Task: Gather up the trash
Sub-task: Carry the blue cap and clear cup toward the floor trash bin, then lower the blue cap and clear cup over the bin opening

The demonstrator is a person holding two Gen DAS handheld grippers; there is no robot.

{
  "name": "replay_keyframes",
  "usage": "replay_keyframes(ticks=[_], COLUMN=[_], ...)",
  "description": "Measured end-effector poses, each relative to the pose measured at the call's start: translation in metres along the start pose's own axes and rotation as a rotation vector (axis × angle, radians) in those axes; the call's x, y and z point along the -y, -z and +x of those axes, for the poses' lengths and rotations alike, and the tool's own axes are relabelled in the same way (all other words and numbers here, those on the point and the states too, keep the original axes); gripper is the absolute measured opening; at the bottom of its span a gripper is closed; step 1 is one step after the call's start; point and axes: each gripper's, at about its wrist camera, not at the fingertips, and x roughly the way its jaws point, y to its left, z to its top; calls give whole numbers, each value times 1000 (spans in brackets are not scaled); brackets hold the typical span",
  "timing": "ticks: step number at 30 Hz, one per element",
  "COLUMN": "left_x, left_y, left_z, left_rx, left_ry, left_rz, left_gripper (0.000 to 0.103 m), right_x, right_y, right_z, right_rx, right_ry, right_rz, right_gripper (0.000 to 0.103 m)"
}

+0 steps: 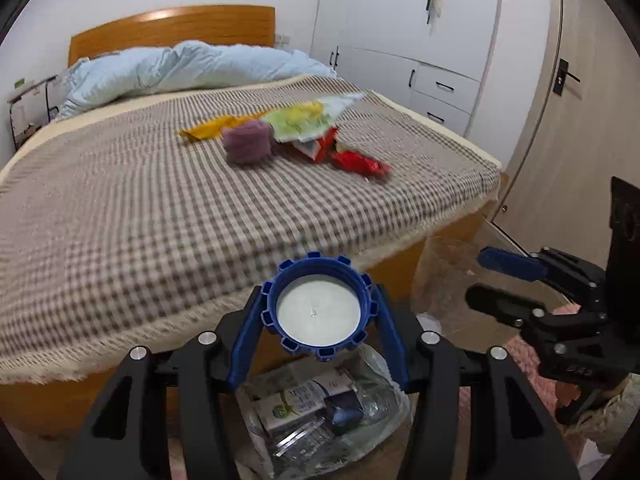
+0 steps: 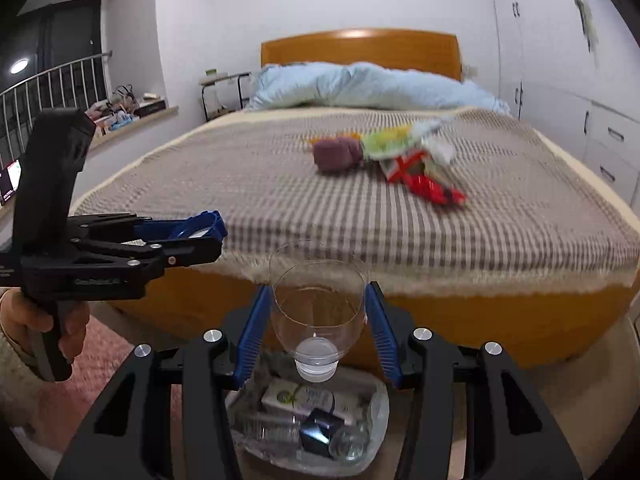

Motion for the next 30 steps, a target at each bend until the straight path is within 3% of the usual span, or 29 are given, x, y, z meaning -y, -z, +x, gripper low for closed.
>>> replay_keyframes(ticks=[12, 21, 30], left_x=[11, -7, -18], left_y=[57, 112, 142], left_z=[58, 131, 177], left_rx=[-144, -357, -482], left_ry=[-8, -63, -72], left_rz=[-11, -63, -89], left_gripper=[51, 51, 52], right_x=[5, 21, 29], right_y=[67, 118, 138], right_z=[32, 74, 89], right_rx=[-113, -231, -280], right_ry=[29, 80, 76], right_rz=[41, 45, 56], right_gripper=[48, 48, 48])
